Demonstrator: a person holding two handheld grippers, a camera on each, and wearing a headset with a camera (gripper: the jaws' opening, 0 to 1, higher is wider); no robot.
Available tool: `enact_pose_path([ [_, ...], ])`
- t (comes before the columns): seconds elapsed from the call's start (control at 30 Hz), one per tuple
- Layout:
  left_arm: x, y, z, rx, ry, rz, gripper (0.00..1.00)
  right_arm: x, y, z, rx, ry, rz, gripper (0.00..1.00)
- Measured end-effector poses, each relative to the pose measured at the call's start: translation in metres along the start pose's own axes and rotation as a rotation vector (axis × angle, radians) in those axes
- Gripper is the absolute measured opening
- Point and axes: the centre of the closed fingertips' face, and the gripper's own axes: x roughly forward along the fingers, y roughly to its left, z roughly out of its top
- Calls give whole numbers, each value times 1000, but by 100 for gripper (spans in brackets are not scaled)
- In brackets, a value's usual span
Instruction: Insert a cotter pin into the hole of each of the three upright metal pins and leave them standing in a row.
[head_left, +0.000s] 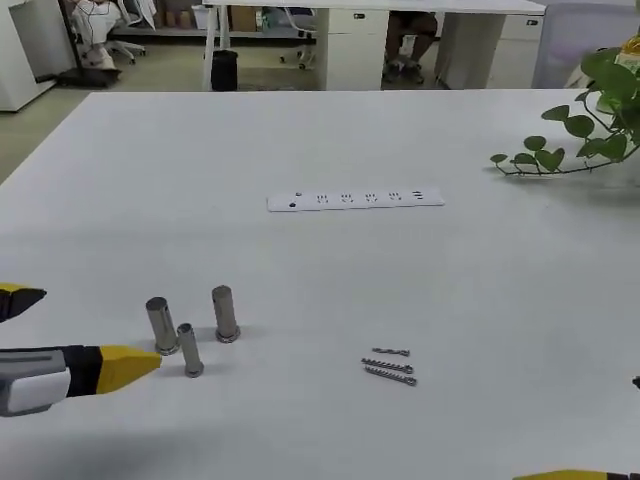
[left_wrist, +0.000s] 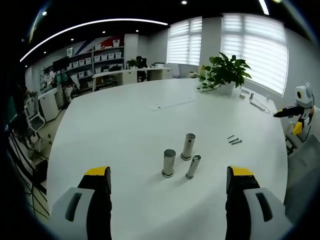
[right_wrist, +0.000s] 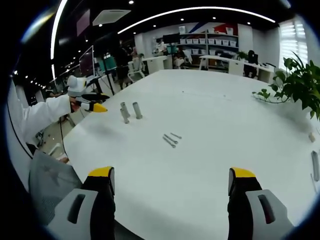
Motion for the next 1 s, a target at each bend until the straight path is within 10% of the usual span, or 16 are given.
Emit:
enact_pose_path([
  [0.33,15,23,10,-16,-42,114,87,-1,-1,1,-4,3,-1,92],
  [1.0,46,21,14,-24,-44,81,76,-1,-3,1,-13,18,0,92],
])
